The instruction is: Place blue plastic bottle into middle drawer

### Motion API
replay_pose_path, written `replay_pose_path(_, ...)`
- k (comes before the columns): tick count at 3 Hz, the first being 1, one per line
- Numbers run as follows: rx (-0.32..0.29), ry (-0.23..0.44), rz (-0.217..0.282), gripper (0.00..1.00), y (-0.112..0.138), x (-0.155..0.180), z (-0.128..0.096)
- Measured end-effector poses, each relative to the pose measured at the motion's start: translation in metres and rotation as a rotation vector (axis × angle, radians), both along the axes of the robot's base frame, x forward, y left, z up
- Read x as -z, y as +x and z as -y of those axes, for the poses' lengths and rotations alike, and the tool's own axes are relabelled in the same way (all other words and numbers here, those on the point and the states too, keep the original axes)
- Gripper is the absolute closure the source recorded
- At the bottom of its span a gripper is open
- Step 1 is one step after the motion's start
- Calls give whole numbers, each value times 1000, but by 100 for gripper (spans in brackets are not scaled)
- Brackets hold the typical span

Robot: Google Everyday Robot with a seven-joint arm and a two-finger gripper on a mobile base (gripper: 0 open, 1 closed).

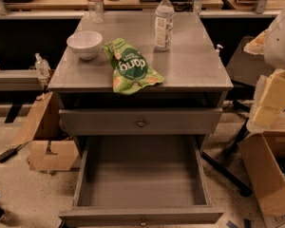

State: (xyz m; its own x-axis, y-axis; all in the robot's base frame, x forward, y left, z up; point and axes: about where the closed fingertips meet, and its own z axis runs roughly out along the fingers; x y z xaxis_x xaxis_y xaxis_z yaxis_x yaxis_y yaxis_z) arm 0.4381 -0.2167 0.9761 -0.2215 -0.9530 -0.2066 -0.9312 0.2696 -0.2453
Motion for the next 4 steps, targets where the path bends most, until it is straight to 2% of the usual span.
replay_pose_path(1,0,0,0,0,0,0,0)
replay_pose_path(2,22,95,133,0,35,-6,12)
replay_pose_path(3,62,251,293,0,89,-20,28)
replay_pose_path(4,96,454,440,0,158,-40,32)
